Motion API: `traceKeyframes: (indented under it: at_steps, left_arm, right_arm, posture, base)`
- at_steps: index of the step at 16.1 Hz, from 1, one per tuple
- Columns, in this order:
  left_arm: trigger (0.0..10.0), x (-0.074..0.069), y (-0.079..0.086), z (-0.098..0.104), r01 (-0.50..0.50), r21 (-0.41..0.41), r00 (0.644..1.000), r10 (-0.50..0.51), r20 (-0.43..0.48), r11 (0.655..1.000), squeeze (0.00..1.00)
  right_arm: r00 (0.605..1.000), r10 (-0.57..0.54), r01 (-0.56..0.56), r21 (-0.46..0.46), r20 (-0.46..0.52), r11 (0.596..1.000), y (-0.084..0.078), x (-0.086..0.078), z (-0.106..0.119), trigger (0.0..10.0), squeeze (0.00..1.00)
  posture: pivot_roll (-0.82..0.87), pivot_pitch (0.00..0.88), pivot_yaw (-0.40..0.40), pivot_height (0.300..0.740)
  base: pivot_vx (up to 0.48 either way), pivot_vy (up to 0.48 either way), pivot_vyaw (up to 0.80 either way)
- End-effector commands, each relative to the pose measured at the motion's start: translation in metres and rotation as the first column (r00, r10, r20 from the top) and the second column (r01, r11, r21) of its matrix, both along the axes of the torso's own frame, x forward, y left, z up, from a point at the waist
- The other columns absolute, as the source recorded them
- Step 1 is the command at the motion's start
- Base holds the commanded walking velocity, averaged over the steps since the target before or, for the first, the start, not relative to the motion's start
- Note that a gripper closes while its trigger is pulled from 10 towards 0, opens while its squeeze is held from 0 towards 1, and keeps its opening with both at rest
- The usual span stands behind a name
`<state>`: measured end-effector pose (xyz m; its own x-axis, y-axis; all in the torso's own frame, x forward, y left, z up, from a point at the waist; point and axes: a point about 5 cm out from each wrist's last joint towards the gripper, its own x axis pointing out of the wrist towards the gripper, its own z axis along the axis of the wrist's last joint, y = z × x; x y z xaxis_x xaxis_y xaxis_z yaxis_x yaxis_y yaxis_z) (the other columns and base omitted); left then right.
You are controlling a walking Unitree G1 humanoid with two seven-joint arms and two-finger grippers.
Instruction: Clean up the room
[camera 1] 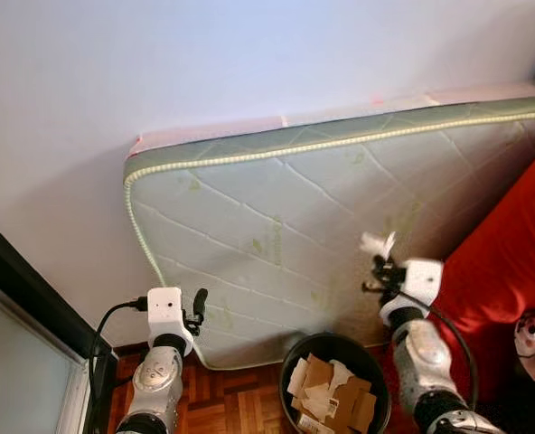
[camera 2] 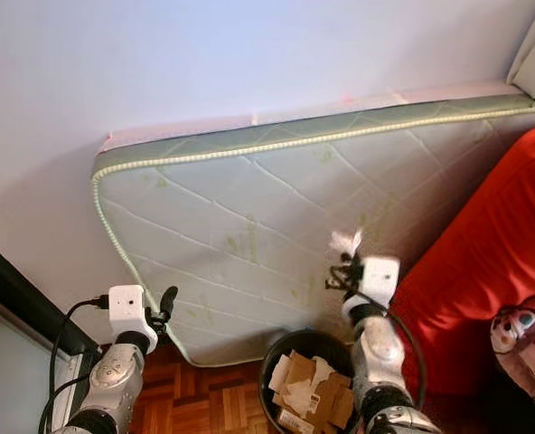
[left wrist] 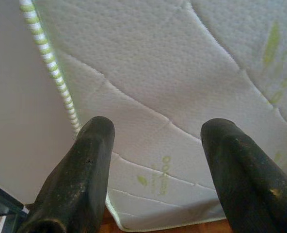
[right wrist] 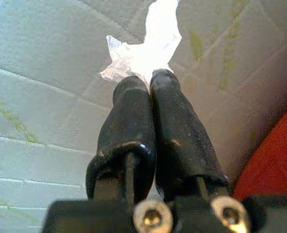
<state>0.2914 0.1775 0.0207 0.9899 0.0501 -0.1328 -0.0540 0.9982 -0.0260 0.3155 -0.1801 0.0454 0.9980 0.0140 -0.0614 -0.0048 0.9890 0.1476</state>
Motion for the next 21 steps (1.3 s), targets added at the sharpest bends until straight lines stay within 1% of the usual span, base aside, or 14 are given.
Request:
traceKeyframes:
  at_steps: [1,2,3,5,6,8,12,14,15,18,19,20,21]
  left_arm:
    - [10.0,0.000,0.003,0.000,-0.007,0.007,1.000,0.007,-0.004,1.000,0.00]
    - [10.0,0.000,0.003,0.001,-0.007,0.007,1.000,0.007,-0.003,1.000,0.00]
    - [10.0,0.001,0.003,0.001,-0.008,0.005,1.000,0.008,0.001,1.000,0.00]
    - [10.0,0.001,0.003,0.002,-0.009,0.004,1.000,0.009,0.002,1.000,0.00]
    - [10.0,0.001,0.003,0.002,-0.007,0.005,1.000,0.007,0.003,1.000,0.00]
    - [10.0,0.002,0.004,0.003,-0.010,0.006,1.000,0.010,0.007,1.000,0.00]
    - [10.0,0.001,0.006,0.001,-0.010,0.008,1.000,0.010,-0.003,1.000,0.00]
    - [10.0,0.000,0.005,0.000,-0.006,0.007,1.000,0.006,-0.007,1.000,0.00]
    - [10.0,0.000,0.004,0.000,-0.005,0.007,1.000,0.005,-0.008,1.000,0.00]
    - [10.0,0.000,0.005,-0.001,-0.003,0.007,1.000,0.003,-0.013,1.000,0.00]
    - [10.0,0.000,0.005,-0.001,-0.004,0.007,1.000,0.004,-0.015,1.000,0.00]
    - [10.0,0.000,0.005,-0.001,-0.004,0.007,1.000,0.004,-0.016,1.000,0.00]
    - [10.0,0.000,0.005,0.000,-0.004,0.009,1.000,0.004,-0.014,1.000,0.00]
  right_arm:
    - [1.000,0.009,-0.008,-0.016,0.029,1.000,0.000,0.006,0.009,10.0,0.00]
    - [1.000,0.009,-0.008,-0.019,0.030,1.000,-0.001,0.006,0.009,10.0,0.00]
    - [1.000,-0.011,0.011,-0.024,0.021,1.000,-0.005,0.002,0.005,10.0,0.00]
    - [1.000,-0.025,0.025,-0.029,-0.006,0.999,-0.008,-0.003,-0.001,10.0,0.00]
    - [0.999,-0.013,0.011,-0.054,-0.030,0.998,-0.006,-0.003,-0.003,10.0,0.00]
    - [0.999,-0.008,0.005,-0.055,-0.049,0.998,-0.004,-0.001,-0.004,10.0,0.00]
    - [0.997,0.002,-0.007,-0.056,-0.080,0.998,0.001,-0.004,-0.009,10.0,0.00]
    - [0.998,0.013,-0.016,-0.055,-0.060,0.998,0.002,-0.005,-0.009,10.0,0.00]
    - [0.998,0.017,-0.021,-0.066,-0.067,0.998,0.002,-0.006,-0.010,10.0,0.00]
    - [0.997,0.010,-0.015,-0.060,-0.082,0.998,0.001,-0.007,-0.012,10.0,0.00]
    - [0.994,0.007,-0.014,-0.062,-0.106,0.998,0.001,-0.007,-0.015,10.0,0.00]
    - [0.992,0.017,-0.024,-0.052,-0.128,0.998,0.003,-0.008,-0.017,10.0,0.00]
    - [0.991,0.024,-0.032,-0.059,-0.130,0.998,0.004,-0.008,-0.017,10.0,0.00]
  posture:
    - [0.00,0.000,0.028,0.740]
    - [0.00,0.000,0.028,0.740]
    - [0.00,0.000,0.029,0.740]
    - [-0.01,0.000,0.031,0.740]
    - [0.00,0.000,0.030,0.740]
    - [0.00,0.000,0.033,0.740]
    - [0.00,0.000,0.036,0.691]
    - [0.00,0.000,0.038,0.691]
    - [0.00,0.000,0.038,0.691]
    - [0.00,0.000,0.040,0.691]
    - [0.00,0.000,0.040,0.691]
    - [0.00,0.000,0.041,0.681]
    - [0.00,0.000,0.041,0.666]
  base:
    - [0.000,0.000,0.00]
    - [0.000,0.000,0.00]
    - [0.000,0.000,0.00]
    - [0.000,0.000,0.00]
    - [0.000,0.000,0.00]
    - [0.000,0.000,0.00]
    - [0.000,0.000,0.00]
    - [0.000,0.000,0.00]
    - [0.000,0.000,0.00]
    - [0.000,0.000,0.00]
    - [0.000,0.000,0.00]
    - [0.000,0.000,0.00]
    - [0.000,0.000,0.00]
